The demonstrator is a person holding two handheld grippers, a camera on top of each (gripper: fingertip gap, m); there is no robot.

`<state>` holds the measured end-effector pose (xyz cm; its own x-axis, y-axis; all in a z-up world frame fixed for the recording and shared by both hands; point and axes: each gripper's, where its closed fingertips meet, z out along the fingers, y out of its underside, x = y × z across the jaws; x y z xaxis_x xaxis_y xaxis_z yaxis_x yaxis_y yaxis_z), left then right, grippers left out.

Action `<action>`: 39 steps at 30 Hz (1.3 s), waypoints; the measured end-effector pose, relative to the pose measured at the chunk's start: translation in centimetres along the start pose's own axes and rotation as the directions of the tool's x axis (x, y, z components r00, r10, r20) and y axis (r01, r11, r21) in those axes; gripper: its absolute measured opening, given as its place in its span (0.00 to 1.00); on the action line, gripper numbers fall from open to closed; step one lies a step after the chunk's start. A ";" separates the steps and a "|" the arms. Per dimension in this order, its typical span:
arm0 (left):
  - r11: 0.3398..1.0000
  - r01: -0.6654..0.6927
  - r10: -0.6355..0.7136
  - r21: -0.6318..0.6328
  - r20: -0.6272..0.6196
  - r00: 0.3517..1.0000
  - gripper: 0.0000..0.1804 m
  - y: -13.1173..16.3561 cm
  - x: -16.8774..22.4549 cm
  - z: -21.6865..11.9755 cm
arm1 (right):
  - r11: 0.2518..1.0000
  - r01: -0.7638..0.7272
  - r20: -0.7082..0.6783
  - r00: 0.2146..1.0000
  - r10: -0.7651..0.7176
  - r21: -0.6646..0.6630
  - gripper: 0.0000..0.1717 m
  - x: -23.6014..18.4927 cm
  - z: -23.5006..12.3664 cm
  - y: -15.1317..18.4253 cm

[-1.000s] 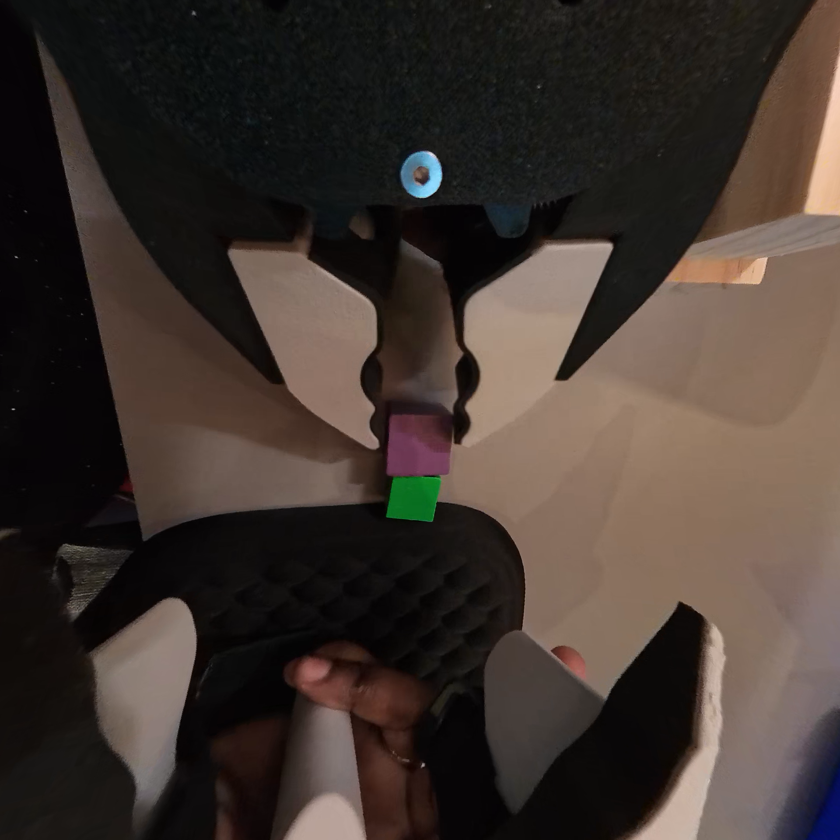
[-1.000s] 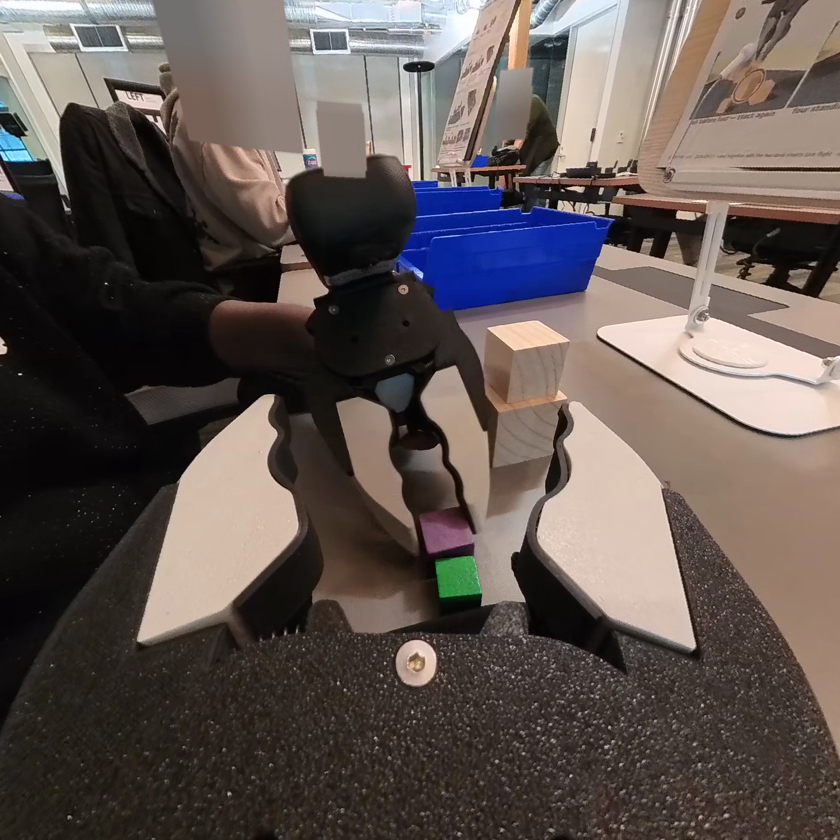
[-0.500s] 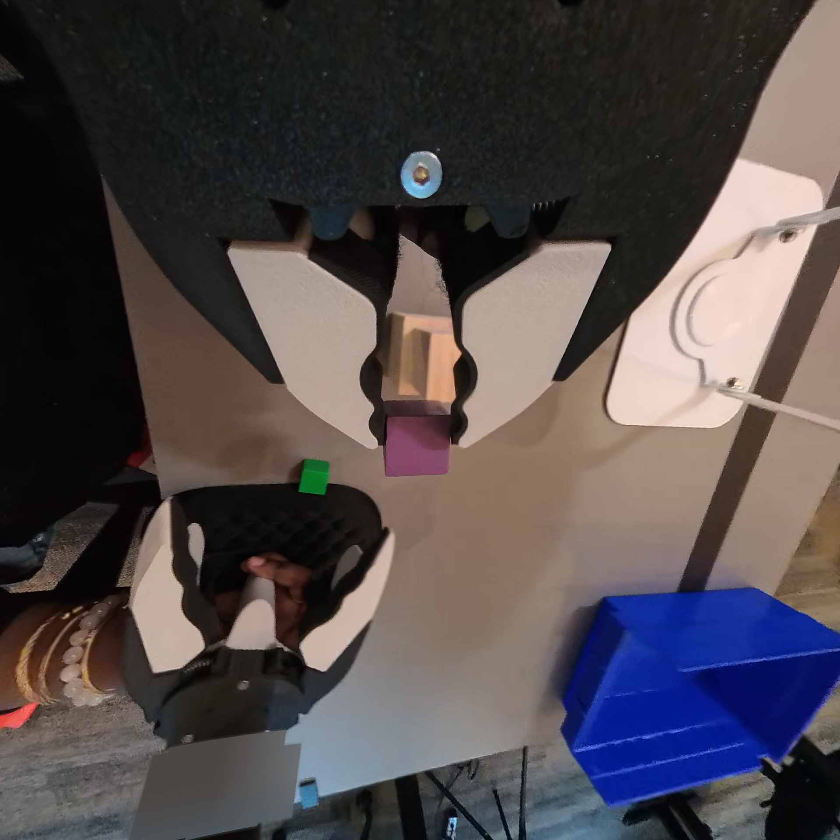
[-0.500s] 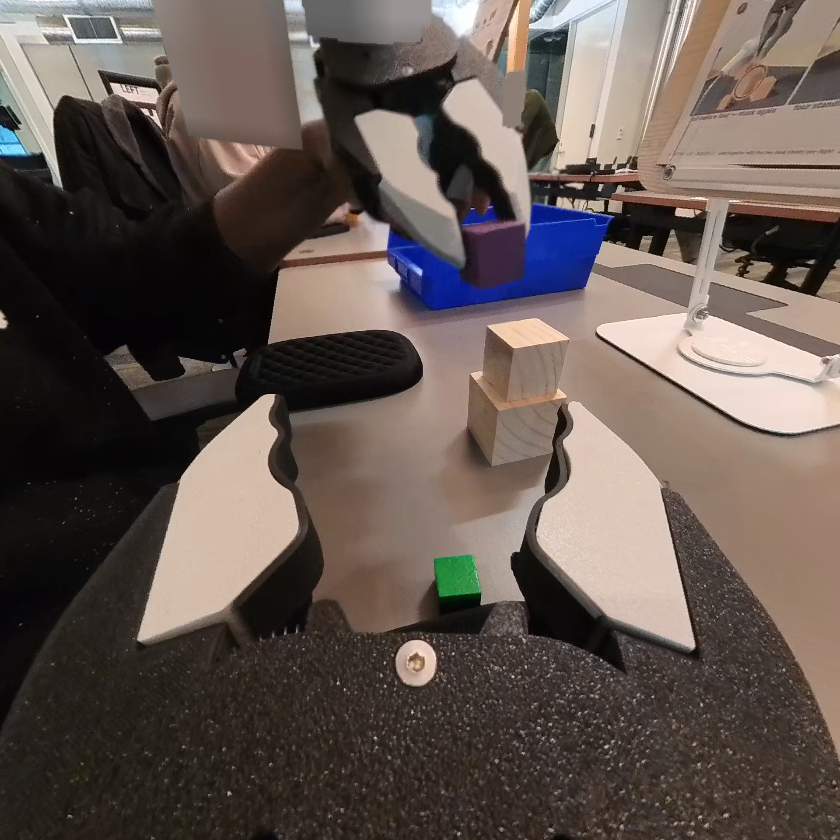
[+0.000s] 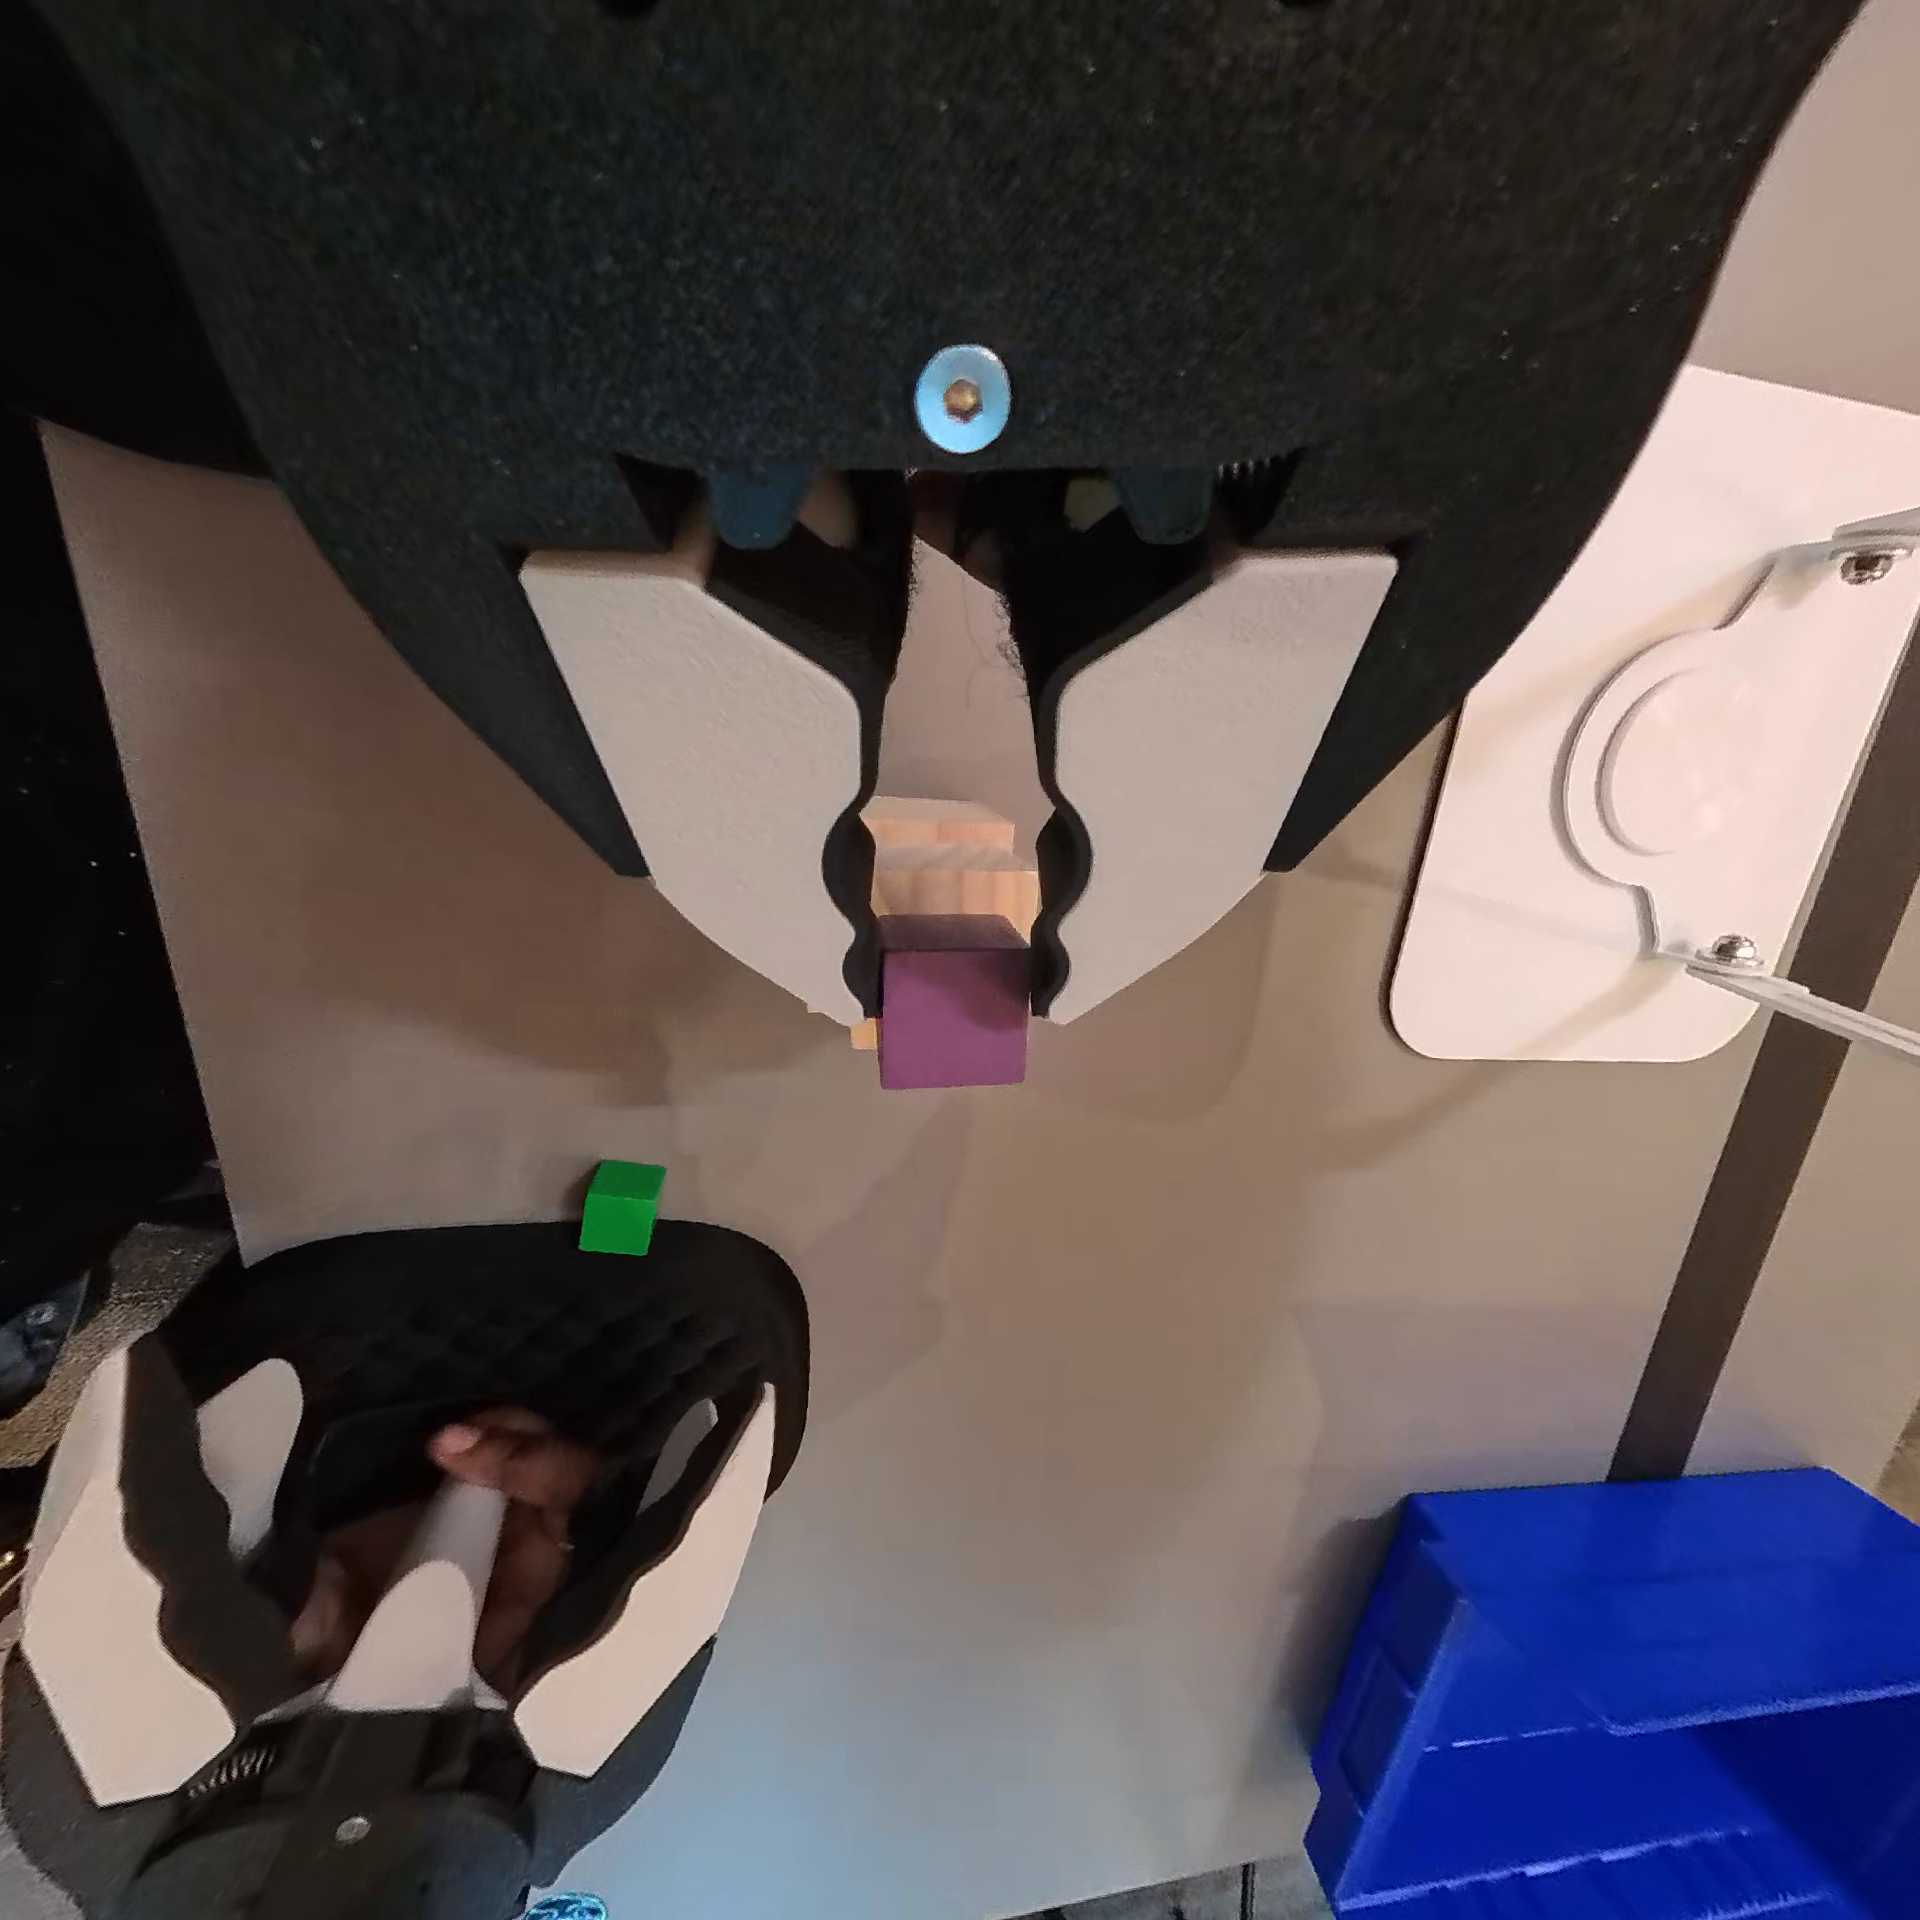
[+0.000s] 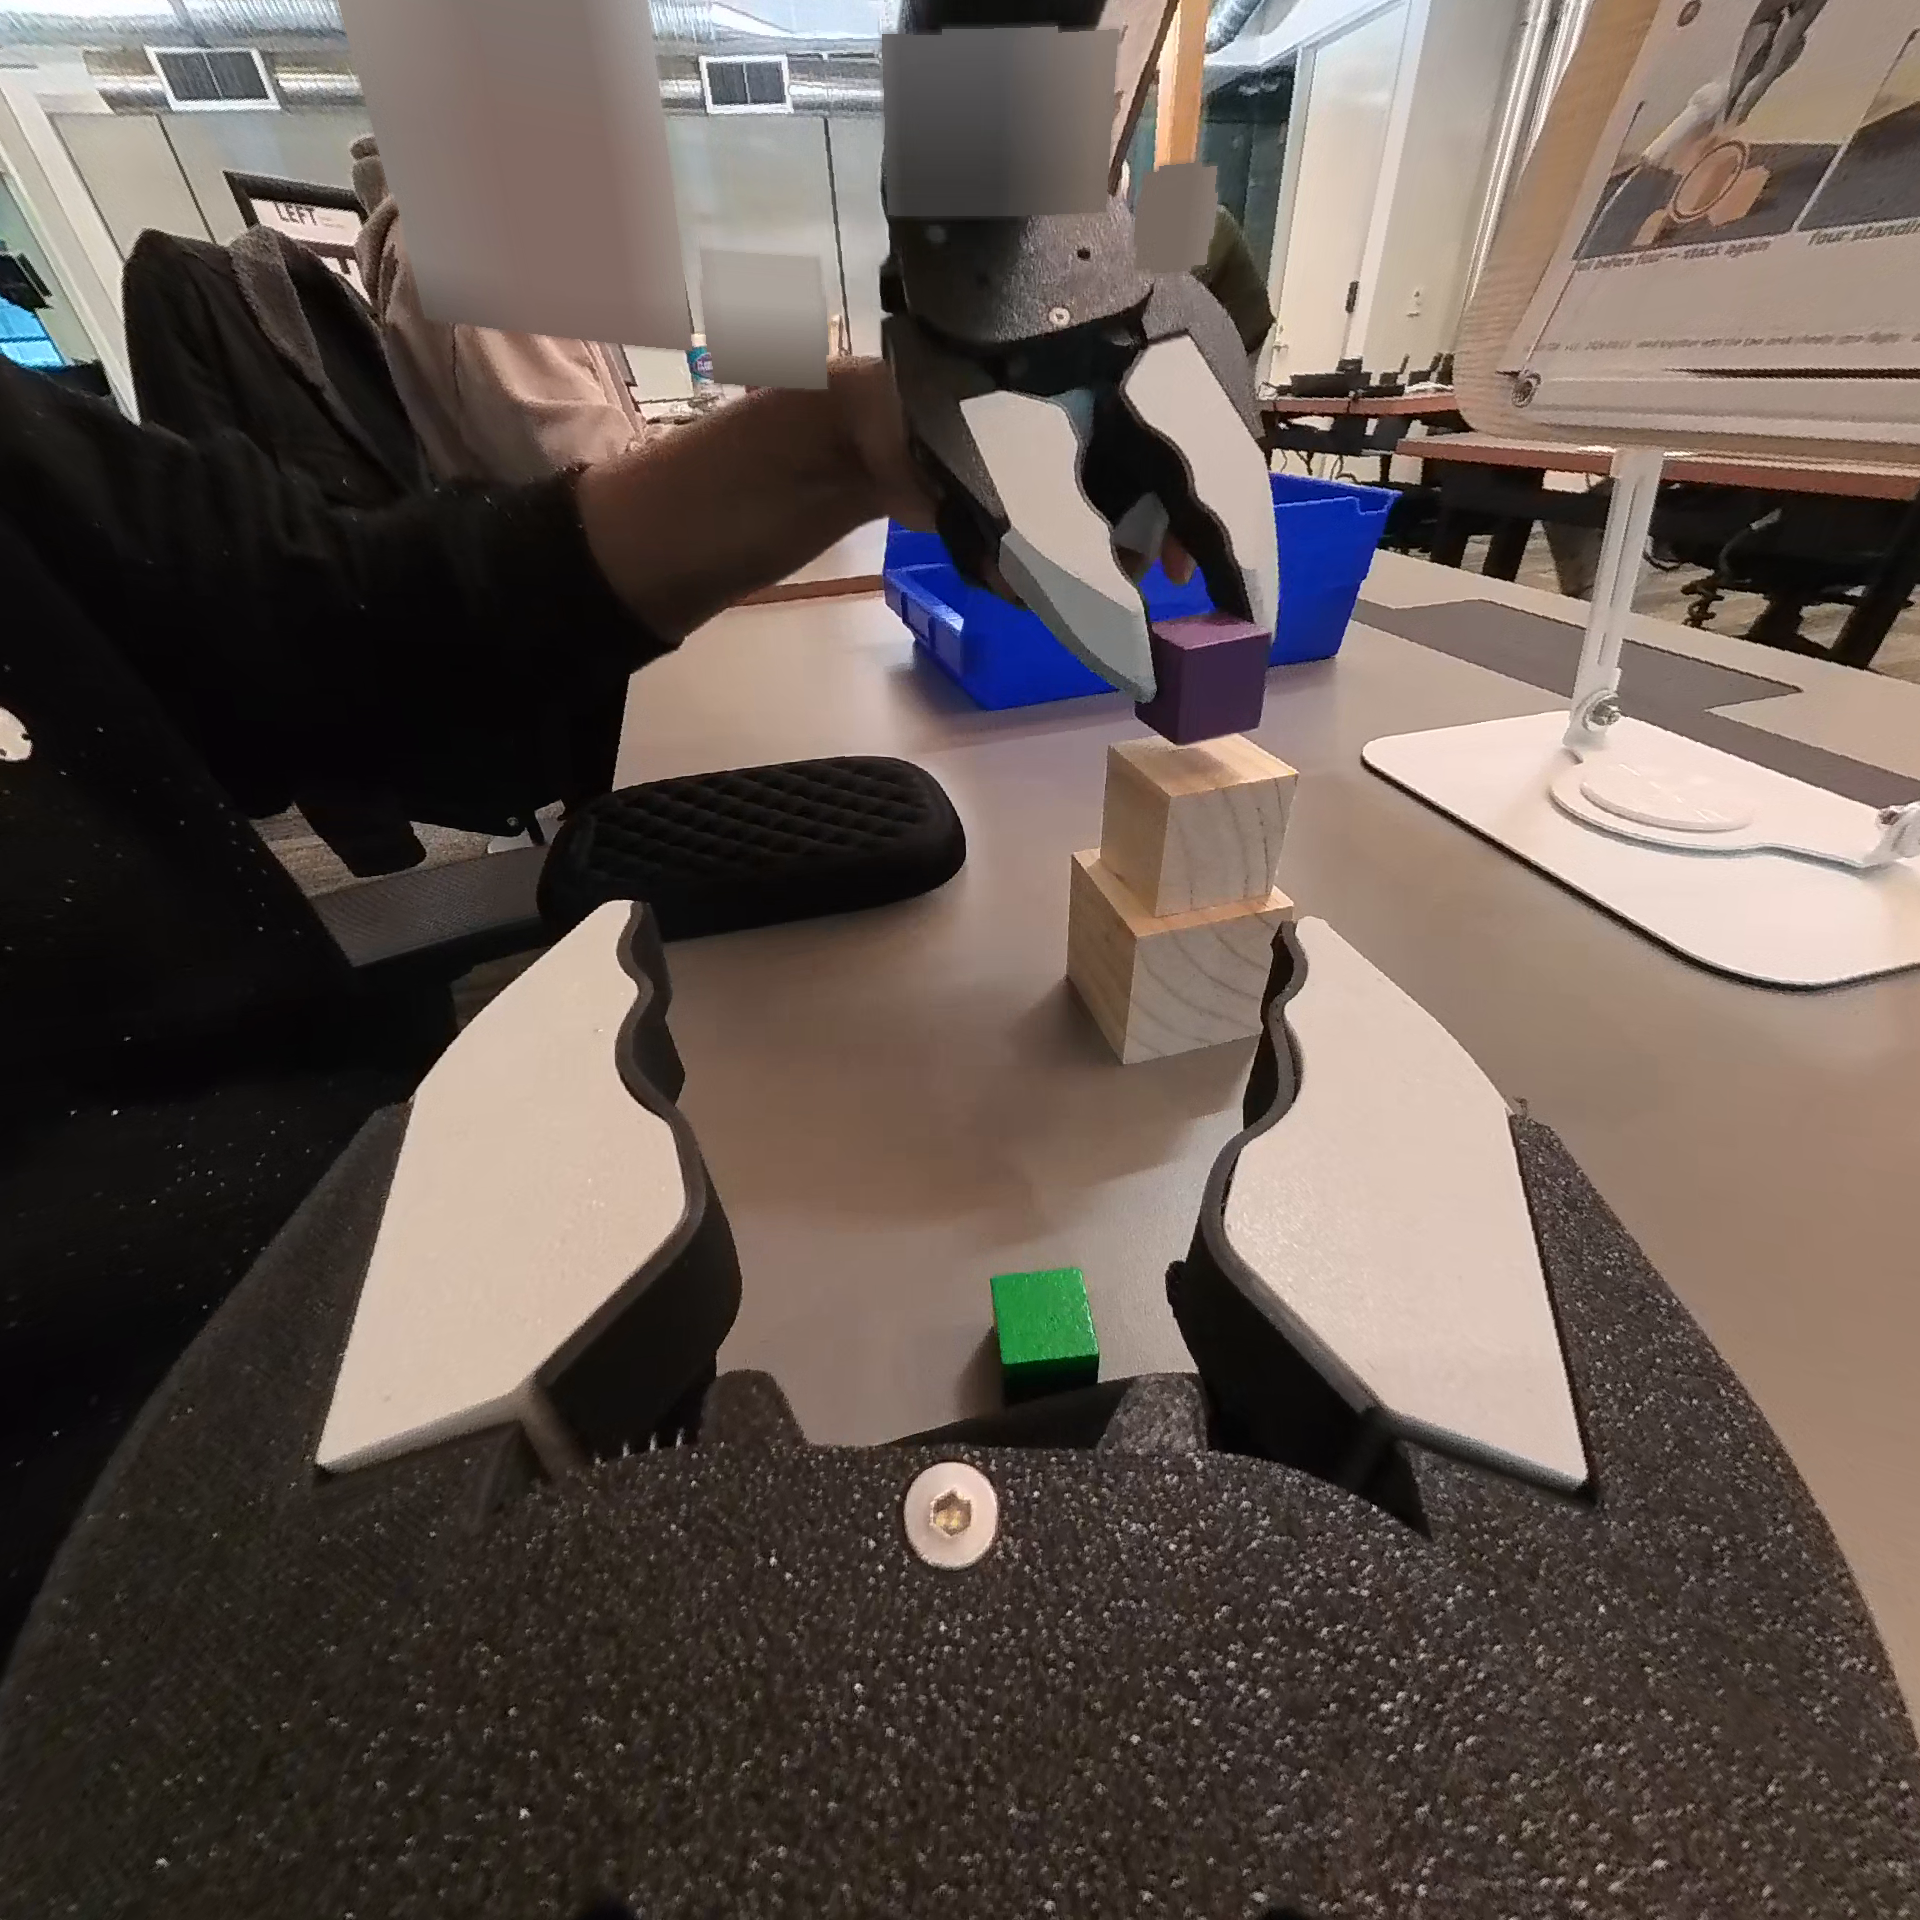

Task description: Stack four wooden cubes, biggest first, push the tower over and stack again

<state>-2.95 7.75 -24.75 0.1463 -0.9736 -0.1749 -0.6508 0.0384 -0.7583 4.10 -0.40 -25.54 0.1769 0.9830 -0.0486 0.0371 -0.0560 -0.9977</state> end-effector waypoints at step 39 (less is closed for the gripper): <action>1.000 0.015 -0.015 0.000 -0.095 0.995 0.24 -0.1 11.0 12.0 | 0.991 0.092 -0.003 0.996 -0.092 0.099 0.75 -1.0 -1.0 -1.1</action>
<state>7.65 -0.22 -34.17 0.0842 -0.9911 -0.1030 -0.6487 0.0239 -0.7606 4.87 -1.46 -24.36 0.1760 0.9834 0.0437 -0.0444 0.0523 -0.9976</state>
